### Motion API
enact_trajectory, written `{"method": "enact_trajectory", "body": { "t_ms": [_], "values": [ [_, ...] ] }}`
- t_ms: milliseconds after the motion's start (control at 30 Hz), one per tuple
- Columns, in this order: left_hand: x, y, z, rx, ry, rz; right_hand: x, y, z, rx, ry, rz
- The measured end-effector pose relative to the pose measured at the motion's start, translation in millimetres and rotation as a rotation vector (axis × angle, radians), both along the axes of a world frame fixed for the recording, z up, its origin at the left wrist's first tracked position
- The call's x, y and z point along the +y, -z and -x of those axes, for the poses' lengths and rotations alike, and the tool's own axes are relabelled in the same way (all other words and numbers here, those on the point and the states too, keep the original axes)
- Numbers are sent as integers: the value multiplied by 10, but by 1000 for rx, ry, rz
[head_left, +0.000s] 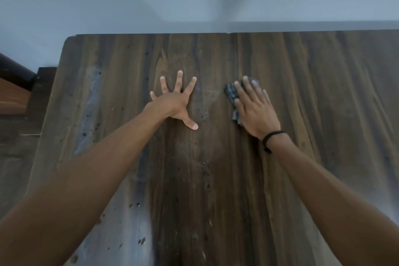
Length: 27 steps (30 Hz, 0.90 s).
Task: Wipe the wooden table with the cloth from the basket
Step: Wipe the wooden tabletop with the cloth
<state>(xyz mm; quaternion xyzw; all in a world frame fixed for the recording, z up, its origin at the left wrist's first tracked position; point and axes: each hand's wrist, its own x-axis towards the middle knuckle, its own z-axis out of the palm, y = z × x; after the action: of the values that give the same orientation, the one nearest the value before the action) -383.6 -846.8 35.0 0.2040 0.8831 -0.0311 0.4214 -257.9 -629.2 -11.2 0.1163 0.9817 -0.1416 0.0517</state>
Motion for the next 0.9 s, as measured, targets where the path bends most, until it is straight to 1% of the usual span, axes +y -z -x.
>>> {"method": "enact_trajectory", "body": {
  "t_ms": [33, 67, 133, 167, 200, 233, 300, 333, 367, 433, 467, 533, 567, 600, 667, 700, 733, 800, 833, 867, 900],
  "values": [
    [6, -7, 4, -10, -6, 5, -34, -17, 81, -15, 84, 21],
    [18, -11, 0, -18, -9, 2, -144, -12, 94, -14, 90, 15],
    [36, -6, -18, -21, -6, -15, -340, 34, -54, 13, -130, -30],
    [32, -5, -25, -19, -4, -22, -295, 64, -112, 35, -241, -26],
    [21, -7, -27, -12, -6, -25, -179, 66, -89, 55, -264, -45],
    [6, -13, -19, -5, -11, -26, -85, 61, 13, 62, -166, -39],
    [-5, -27, -2, -16, -16, -25, -89, 28, 238, 32, 117, 35],
    [3, -27, -3, -22, -18, -32, -203, 32, 287, 29, 142, 26],
    [21, -21, -9, -21, -20, -42, -325, 49, 275, 46, 42, -9],
    [9, -19, -20, -8, -18, -50, -280, 95, 253, 67, -214, -8],
    [-4, -20, -21, 5, -19, -51, -168, 88, 318, 63, -218, -25],
    [-24, -13, -17, 9, -15, -53, -32, 38, 480, 45, 39, 35],
    [-22, -6, -16, 3, -12, -57, -75, 25, 517, 41, 126, 42],
    [-12, -1, -20, 0, -13, -64, -186, 10, 494, 50, 80, 17],
    [-13, 3, -22, 11, -14, -74, -223, 40, 378, 66, -196, 3],
    [-26, 9, -21, 19, -16, -73, -126, 36, 402, 67, -267, -6],
    [-35, 12, -16, 21, -18, -68, -19, 32, 476, 61, -197, 2],
    [-22, 30, -4, 3, -22, -52, 63, -7, 616, 45, 75, 34],
    [-16, 34, 0, -4, -20, -46, -11, 2, 625, 46, 121, 27],
    [7, 30, 41, -2, -18, -51, -95, 28, 594, 54, 54, -5],
    [13, 11, 107, 9, -24, -61, -108, 48, 542, 52, -65, -15]
  ]
}}
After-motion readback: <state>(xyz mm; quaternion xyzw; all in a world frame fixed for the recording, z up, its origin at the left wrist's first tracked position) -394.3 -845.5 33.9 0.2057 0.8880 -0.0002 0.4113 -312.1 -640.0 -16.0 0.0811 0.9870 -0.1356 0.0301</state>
